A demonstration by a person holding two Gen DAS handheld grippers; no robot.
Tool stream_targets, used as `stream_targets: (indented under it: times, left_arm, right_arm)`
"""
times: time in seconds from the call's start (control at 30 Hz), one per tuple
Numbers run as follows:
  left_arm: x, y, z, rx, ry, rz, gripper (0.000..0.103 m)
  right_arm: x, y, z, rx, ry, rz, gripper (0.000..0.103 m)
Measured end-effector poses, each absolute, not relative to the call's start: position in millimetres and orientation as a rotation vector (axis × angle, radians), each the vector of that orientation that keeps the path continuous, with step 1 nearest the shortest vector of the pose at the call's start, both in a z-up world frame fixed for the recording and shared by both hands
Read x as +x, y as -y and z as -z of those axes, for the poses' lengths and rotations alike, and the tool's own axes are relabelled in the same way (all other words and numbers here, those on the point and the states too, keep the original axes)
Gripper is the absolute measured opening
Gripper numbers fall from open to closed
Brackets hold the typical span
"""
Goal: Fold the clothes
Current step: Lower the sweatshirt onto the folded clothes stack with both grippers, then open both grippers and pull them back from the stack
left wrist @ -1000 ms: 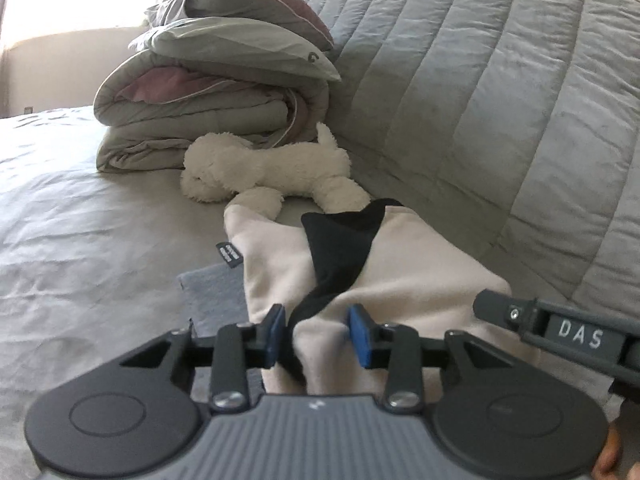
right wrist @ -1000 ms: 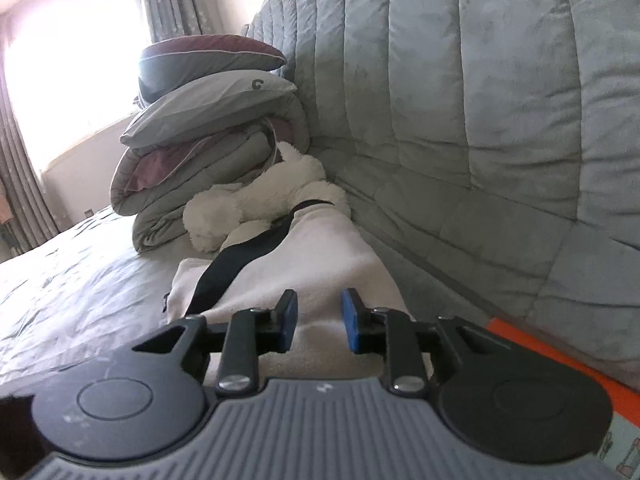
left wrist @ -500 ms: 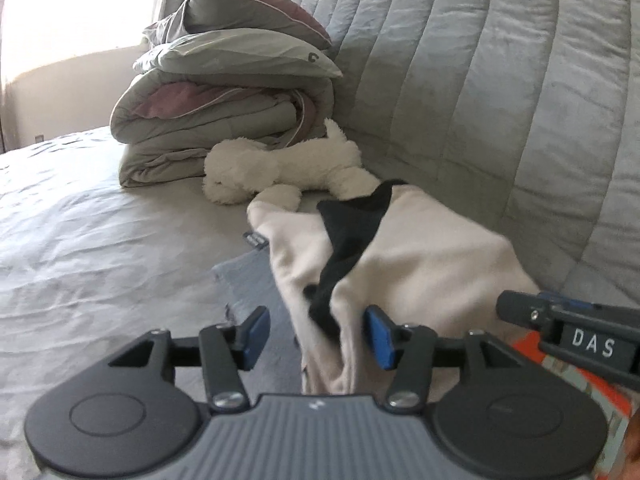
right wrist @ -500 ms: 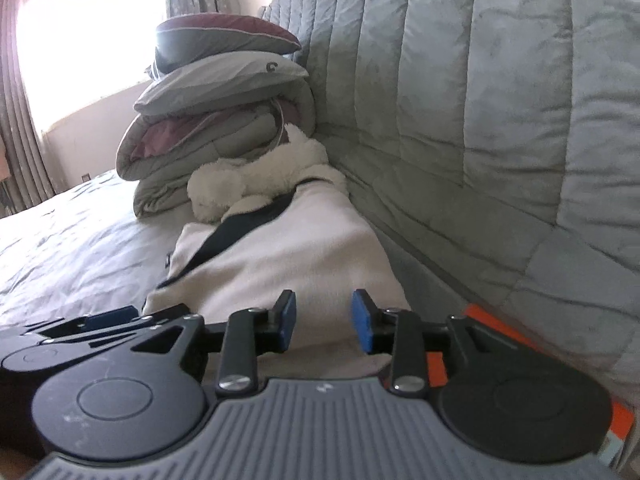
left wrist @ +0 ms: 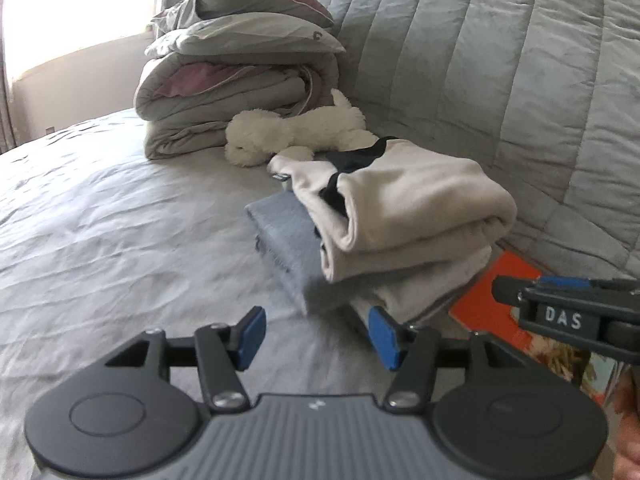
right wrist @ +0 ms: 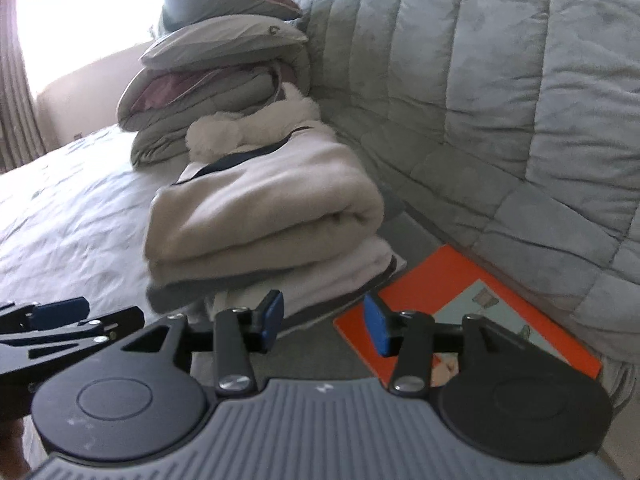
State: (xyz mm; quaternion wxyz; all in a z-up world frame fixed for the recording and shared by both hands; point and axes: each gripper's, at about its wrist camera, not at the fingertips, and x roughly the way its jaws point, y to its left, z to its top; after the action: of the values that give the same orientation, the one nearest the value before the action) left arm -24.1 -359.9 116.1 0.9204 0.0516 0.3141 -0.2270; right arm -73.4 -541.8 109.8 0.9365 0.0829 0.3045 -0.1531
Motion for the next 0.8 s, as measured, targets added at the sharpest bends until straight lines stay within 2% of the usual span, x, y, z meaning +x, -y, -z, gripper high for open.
stream_targets:
  times: [0.13,0.23,0.5,0.57,0.63,0.67,0.8]
  left_arm:
    - [-38.9,351.4,-126.7,0.121,-0.629,0.455,0.058]
    - [-48.4,345.8,-134.7,0.120,-0.621,0.446,0.058]
    - [-68.6,337.7,-147.3,0.146,-0.578,0.435,0.060]
    - [-70.8,333.7,-147.8,0.146,-0.570,0.425,0.076]
    - [-71.2,327.5,-146.5,0.139,-0.562,0.406,0.100]
    - [-71.4,324.3,-145.8,0.135,-0.558,0.397,0.102]
    - [-72.7,315.4,-145.0,0.130,-0.540,0.373,0.102]
  right_arm:
    - [-82.4,531.8,-118.8,0.157,-0.613,0.313,0.049]
    - [-89.0,524.6,-121.9,0.146,-0.609,0.312,0.059]
    - [-106.6,509.1,-122.2,0.130,-0.604,0.329,0.075]
    - [-108.2,500.2,-118.2,0.099,-0.618,0.342,0.082]
    - [-115.3,491.4,-116.0,0.091,-0.617,0.366,0.097]
    - [-121.4,487.2,-115.6,0.087,-0.605,0.405,0.102]
    - [-129.4,476.5,-116.7,0.024,-0.562,0.455,0.103]
